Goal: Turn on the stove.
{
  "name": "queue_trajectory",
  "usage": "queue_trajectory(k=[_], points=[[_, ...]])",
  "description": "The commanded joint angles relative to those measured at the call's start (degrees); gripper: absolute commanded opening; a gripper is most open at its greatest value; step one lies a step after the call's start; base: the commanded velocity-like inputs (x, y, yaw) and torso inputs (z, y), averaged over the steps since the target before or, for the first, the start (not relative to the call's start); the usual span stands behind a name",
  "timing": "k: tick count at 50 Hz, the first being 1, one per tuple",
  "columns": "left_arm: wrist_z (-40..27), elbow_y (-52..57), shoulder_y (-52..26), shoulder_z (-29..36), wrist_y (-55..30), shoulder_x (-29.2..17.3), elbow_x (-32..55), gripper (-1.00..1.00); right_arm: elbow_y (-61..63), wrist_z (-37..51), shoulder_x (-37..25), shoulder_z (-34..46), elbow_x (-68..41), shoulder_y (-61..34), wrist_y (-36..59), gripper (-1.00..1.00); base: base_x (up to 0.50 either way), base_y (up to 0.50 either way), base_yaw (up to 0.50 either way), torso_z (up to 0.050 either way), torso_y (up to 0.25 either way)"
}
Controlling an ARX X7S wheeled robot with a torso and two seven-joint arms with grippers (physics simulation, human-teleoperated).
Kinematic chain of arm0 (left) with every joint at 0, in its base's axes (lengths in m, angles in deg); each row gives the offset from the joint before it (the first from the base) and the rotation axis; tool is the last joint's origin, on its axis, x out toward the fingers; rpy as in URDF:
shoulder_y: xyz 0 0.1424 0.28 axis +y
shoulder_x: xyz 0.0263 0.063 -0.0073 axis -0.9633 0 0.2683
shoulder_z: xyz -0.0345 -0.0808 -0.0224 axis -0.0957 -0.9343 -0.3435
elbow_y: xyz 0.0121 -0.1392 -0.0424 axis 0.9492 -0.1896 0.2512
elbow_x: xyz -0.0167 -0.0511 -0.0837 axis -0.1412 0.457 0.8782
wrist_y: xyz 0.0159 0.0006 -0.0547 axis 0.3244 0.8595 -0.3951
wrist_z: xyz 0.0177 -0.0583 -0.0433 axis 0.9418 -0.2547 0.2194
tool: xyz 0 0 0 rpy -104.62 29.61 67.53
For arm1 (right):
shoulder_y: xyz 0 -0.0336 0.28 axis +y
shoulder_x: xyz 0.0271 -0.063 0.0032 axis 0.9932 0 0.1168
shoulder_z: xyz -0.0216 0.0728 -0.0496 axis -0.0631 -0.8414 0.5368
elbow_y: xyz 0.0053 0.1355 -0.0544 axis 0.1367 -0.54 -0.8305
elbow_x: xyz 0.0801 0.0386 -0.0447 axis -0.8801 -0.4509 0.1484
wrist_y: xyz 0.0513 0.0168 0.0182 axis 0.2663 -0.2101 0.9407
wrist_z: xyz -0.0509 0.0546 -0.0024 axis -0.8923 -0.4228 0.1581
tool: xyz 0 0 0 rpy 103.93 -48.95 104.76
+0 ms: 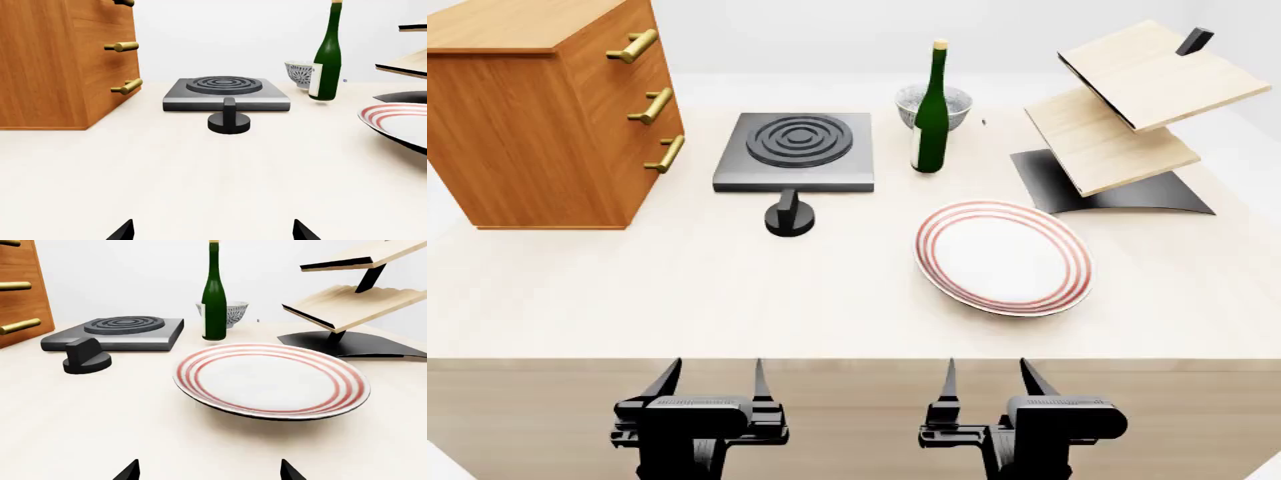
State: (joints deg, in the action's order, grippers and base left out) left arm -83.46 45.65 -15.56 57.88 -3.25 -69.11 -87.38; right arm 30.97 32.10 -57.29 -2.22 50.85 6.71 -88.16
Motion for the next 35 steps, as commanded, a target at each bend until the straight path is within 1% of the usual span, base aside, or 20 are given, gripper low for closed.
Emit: queue_trajectory(k=[1,3,5,7,10,12,14,16,17,18,19,20,21,22,23,25,26,28,32,35], points=[[-0.7,-0.1,0.0,0.7,0.1,-0.7,0.7,1.0,-0.2,0.9,-0.7,0.9,-0.7,0.0,-0.2,1.0,0.0,0.0,0.0,0.0,0.0],[-0.7,-0.2,0.1,2.1,0.6,-1.4,0.6,1.0,-0.2,2.3,-1.7,2.9,2.1,-0.5,1.4,1.0,0.0,0.0,0.0,0.0,0.0],[-2.5,-0.4,-0.3,3.4,0.6,-2.0,-2.1,1.0,0.4,2.1,-2.1,4.0,2.0,0.3,-1.0,1.0,0.0,0.0,0.0,0.0,0.0],[-2.5,-0.3,-0.3,2.9,2.2,-2.0,0.0,1.0,0.5,2.8,-2.4,4.1,1.9,0.4,-1.7,1.0,0.0,0.0,0.0,0.0,0.0],[-4.5,-0.5,-0.5,3.5,2.0,-2.4,-1.6,1.0,-0.6,3.6,-2.4,3.6,0.5,-0.2,-1.6,1.0,0.0,0.0,0.0,0.0,0.0],[-0.1,-1.9,-0.6,4.7,3.5,-3.3,2.2,1.0,-1.4,3.4,-2.3,2.9,-1.9,-0.3,-2.3,1.0,0.0,0.0,0.0,0.0,0.0],[-2.0,-1.8,-1.0,4.1,1.7,-3.2,1.8,1.0,-0.7,3.8,-2.5,2.9,-2.5,-0.3,-1.1,1.0,0.0,0.0,0.0,0.0,0.0],[-4.1,0.4,-2.3,4.0,-3.2,-3.5,0.0,1.0,2.3,6.3,-2.6,2.6,-1.1,-0.7,1.7,1.0,0.0,0.0,0.0,0.0,0.0],[-2.7,6.0,-2.9,3.0,-11.8,-3.6,3.6,1.0,7.6,5.6,-3.1,2.6,-2.6,-1.1,8.7,1.0,0.0,0.0,0.0,0.0,0.0],[-2.8,8.5,-3.1,3.1,-15.0,-3.8,3.9,1.0,10.3,5.4,-3.0,2.1,-4.1,-1.3,11.8,1.0,0.0,0.0,0.0,0.0,0.0],[-3.3,12.1,-3.5,3.3,-18.5,-4.2,3.7,1.0,14.1,5.7,-3.4,2.2,-4.6,-2.0,17.0,1.0,0.0,0.0,0.0,0.0,0.0],[-3.5,14.6,-3.9,3.3,-21.1,-4.4,3.9,1.0,16.3,6.4,-3.9,2.8,-3.6,-2.8,20.6,1.0,0.0,0.0,0.0,0.0,0.0],[-3.5,17.0,-4.4,3.1,-23.4,-4.7,4.4,1.0,18.4,6.7,-4.0,2.6,-4.0,-3.3,22.6,1.0,0.0,0.0,0.0,0.0,0.0],[-3.9,22.6,-6.4,1.6,-29.6,-4.7,6.2,1.0,23.9,6.5,-4.5,2.3,-5.1,-4.7,29.6,1.0,0.0,0.0,0.0,0.0,0.0],[-4.2,25.9,-7.7,1.2,-33.7,-5.2,6.7,1.0,26.9,6.7,-4.8,2.0,-5.9,-5.9,34.1,1.0,0.0,0.0,0.0,0.0,0.0],[-4.4,30.0,-9.3,0.5,-38.8,-5.8,7.8,1.0,31.1,6.6,-5.3,1.7,-7.1,-7.2,39.1,1.0,0.0,0.0,0.0,0.0,0.0],[-4.5,33.8,-11.2,-0.3,-43.8,-6.3,9.1,1.0,35.5,6.8,-5.9,1.4,-7.8,-8.8,44.1,1.0,0.0,0.0,0.0,0.0,0.0],[-4.5,38.7,-13.6,-2.6,-50.6,-6.2,11.8,1.0,41.2,7.0,-6.1,0.8,-9.3,-10.9,50.8,1.0,0.0,0.0,0.0,0.0,0.0],[-5.2,44.4,-14.6,-2.8,-55.1,-6.9,12.8,1.0,47.5,6.9,-5.8,-1.2,-12.3,-13.3,58.5,1.0,0.0,0.0,0.0,0.0,0.0],[-5.4,46.6,-14.8,-2.9,-57.1,-7.1,13.6,1.0,49.3,7.1,-6.2,-1.2,-12.6,-13.5,59.3,1.0,0.0,0.0,0.0,0.0,0.0]])
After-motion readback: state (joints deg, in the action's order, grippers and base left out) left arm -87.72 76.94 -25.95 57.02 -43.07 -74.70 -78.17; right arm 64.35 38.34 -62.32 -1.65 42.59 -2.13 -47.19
